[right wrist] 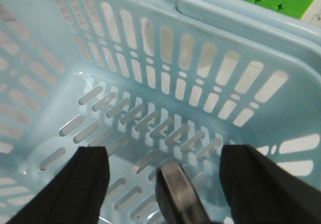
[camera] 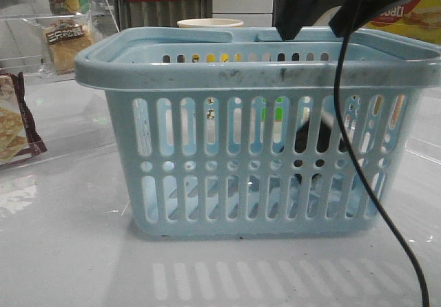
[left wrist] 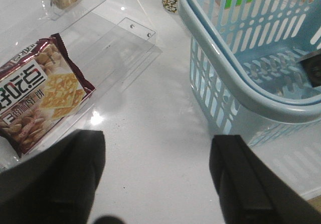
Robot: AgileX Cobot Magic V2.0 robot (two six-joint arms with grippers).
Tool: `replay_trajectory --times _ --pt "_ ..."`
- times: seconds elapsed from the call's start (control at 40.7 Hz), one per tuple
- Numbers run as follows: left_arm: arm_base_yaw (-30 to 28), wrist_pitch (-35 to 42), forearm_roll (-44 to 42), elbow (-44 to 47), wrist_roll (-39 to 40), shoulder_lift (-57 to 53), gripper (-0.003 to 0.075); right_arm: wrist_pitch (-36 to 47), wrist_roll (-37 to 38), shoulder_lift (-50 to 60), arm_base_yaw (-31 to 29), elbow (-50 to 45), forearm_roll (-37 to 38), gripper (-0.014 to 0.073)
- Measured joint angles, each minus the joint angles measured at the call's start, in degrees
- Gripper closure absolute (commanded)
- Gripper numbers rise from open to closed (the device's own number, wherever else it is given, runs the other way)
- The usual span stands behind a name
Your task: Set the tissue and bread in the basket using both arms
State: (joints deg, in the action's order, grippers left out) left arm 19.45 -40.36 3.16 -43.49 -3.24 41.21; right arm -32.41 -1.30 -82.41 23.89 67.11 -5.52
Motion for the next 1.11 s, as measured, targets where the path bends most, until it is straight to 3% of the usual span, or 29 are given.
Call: replay_trajectory --times 0.295,0.811,1.105 --pt "0.0 0.0 0.0 0.0 0.0 0.0 0.0216 -3.3 -0.1 12.58 0.0 -1.52 1.07 0.0015" --pt "0.0 0.0 0.0 0.0 0.0 0.0 0.0216 -15.2 -0.22 44.25 0.0 -18.75 4.14 0.0015" --pt "0.0 0.0 0.0 0.0 0.0 0.0 0.0216 -18.82 -0.32 51.17 0.0 -21.87 4.25 0.0015"
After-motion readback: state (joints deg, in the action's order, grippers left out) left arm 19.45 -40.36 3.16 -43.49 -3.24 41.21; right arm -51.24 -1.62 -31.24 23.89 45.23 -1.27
